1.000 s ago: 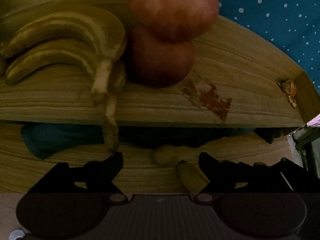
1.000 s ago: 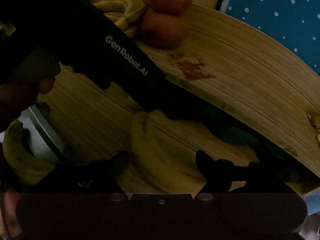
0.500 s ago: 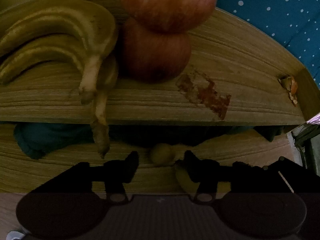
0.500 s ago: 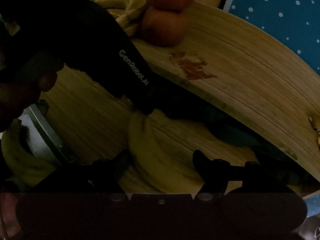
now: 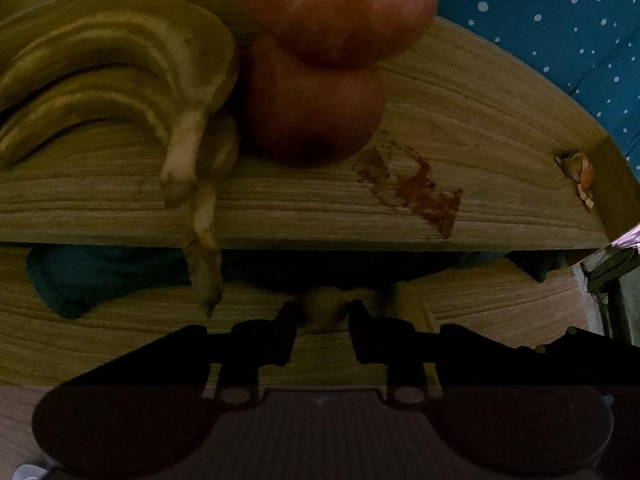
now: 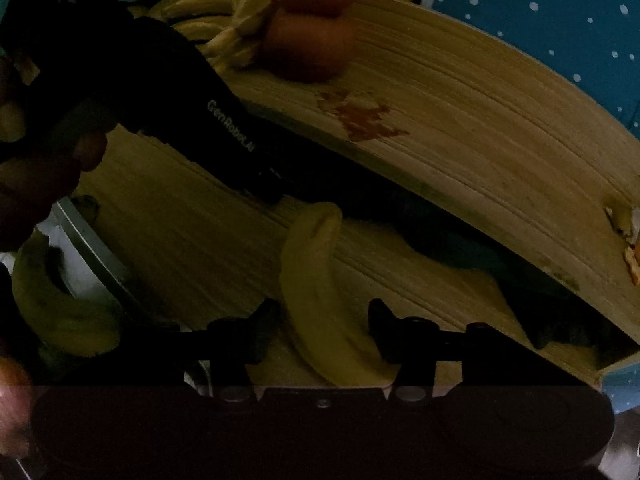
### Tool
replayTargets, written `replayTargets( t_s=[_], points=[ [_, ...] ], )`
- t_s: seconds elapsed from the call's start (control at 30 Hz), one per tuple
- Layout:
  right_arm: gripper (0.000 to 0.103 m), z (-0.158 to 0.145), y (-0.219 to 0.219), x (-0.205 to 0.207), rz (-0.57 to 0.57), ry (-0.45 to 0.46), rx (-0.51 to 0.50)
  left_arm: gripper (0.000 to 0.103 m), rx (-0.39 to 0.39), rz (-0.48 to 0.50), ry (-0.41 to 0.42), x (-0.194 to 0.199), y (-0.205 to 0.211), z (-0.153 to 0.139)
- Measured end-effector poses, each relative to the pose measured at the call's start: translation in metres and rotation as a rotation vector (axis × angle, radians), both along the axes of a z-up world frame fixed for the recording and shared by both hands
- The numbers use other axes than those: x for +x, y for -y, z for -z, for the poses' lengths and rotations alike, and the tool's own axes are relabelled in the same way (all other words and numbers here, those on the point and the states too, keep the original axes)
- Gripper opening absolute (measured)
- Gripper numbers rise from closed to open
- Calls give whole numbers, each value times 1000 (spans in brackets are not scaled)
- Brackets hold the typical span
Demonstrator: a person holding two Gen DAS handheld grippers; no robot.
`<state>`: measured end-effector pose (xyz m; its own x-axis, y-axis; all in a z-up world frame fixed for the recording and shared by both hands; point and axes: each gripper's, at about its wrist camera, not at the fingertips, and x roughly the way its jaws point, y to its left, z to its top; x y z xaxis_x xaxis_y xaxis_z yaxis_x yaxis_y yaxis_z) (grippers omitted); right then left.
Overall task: Organize fruits
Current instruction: 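Lower the right tool onto the banana while the left tool approaches the small kiwi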
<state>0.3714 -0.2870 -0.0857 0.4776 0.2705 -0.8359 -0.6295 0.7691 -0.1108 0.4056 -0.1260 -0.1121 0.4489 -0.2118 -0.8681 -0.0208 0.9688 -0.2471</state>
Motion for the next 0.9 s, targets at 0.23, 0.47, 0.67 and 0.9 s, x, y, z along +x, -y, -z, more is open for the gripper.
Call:
replayTargets(
  t_s=[0.23, 0.47, 0.67, 0.9],
  points=[
    [53, 2, -3, 7, -3, -14, 2, 33, 26, 9, 0, 6, 7, 2],
    [48, 2, -1, 13, 5, -35, 21, 32, 29, 3, -3, 0, 7, 3],
    [48, 1, -1, 10, 27, -48, 24, 32, 31, 3, -17, -11, 3, 3],
    [50, 7, -5, 12, 53, -54, 69, 32, 39, 22, -13, -13, 2, 4]
  ],
)
